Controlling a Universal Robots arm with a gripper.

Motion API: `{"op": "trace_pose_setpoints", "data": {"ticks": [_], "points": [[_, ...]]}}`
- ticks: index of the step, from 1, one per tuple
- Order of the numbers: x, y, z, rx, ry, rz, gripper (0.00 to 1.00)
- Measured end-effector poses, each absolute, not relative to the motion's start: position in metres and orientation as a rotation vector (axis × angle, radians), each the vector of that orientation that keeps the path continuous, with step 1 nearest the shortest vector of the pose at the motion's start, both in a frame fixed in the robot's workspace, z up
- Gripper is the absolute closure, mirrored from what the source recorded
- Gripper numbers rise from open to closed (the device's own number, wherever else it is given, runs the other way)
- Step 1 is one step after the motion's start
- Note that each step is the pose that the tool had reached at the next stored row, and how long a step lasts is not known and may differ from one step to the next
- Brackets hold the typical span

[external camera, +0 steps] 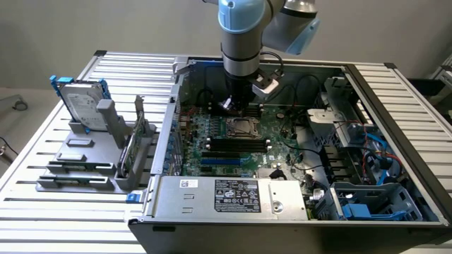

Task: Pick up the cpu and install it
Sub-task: 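Close the cpu cover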

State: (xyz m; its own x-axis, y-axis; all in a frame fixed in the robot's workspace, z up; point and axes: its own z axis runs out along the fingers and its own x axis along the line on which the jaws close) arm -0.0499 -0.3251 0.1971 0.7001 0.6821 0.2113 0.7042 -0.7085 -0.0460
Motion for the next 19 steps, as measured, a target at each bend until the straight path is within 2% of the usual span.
{"op": "trace_pose_setpoints", "data": {"ticks": [19], "points": [[-0.0454,-0.3275,0.1971,-2.780,-1.143,-0.270,0.89]]}}
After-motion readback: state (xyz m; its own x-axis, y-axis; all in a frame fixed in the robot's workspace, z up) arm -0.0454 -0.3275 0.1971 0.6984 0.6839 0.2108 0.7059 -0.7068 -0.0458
